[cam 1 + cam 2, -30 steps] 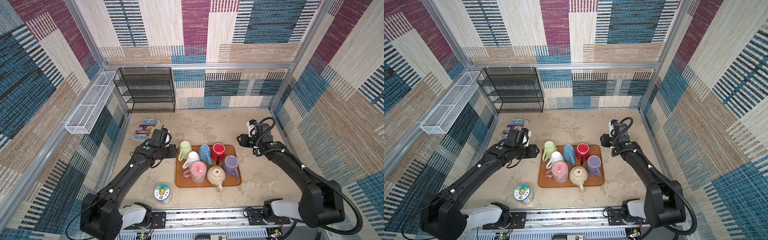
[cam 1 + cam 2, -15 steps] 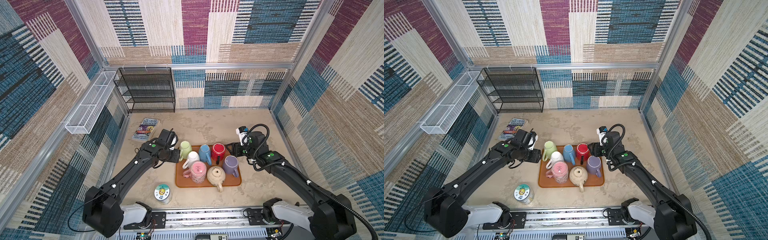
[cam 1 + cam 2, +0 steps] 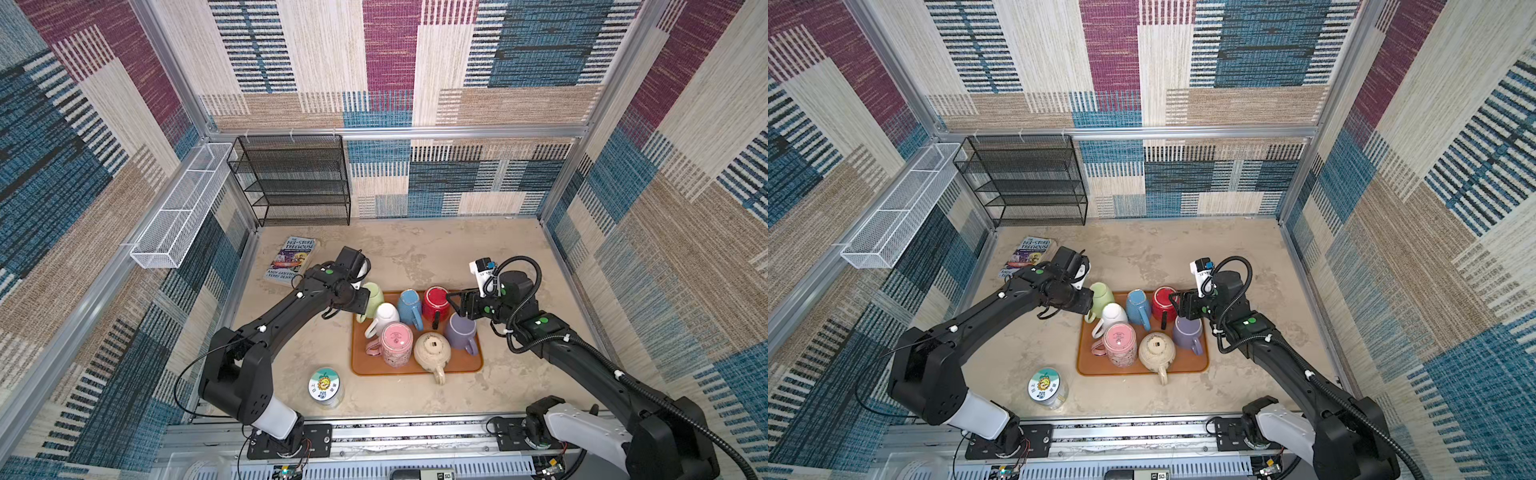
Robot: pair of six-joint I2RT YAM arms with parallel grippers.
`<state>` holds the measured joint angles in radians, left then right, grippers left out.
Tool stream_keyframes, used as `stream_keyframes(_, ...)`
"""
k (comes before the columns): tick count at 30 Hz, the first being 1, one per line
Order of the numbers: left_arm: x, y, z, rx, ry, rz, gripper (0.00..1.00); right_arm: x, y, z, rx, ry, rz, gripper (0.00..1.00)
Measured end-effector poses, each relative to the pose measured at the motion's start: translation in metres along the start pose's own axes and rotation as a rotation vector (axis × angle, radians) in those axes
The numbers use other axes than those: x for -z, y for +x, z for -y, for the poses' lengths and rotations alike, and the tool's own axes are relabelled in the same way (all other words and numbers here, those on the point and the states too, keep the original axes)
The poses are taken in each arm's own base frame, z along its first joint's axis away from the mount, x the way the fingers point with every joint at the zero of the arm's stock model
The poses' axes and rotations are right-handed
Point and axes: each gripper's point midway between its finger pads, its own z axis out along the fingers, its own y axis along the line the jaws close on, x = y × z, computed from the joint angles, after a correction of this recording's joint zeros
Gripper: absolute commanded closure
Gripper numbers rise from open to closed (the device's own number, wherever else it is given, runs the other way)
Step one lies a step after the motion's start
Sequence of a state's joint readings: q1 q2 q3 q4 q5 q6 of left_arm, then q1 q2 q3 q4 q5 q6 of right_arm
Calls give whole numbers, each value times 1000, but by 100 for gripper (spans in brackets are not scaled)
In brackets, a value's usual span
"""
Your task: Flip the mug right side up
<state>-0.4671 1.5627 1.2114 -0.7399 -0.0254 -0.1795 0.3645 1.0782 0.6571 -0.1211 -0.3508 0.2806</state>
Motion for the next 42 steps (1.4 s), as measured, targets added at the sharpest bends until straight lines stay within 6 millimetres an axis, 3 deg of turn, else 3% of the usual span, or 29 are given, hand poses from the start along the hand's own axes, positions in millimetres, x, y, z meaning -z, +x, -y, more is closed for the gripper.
stream_keyframes(3, -5, -4, -3, -10, -23, 1, 45, 0, 1, -1, -2, -8, -2, 30)
stream_keyframes(18, -45, 12, -1, -57, -34, -111, 58, -14, 14, 9, -26, 12, -55, 32)
stream_keyframes(29, -58, 18, -1, -67, -43, -162, 70, -16, 16, 10, -27, 12, -57, 33)
stream_keyframes(42, -58, 10, 0, -62, -43, -137, 88, -17, 21, 9, -33, -1, -65, 36)
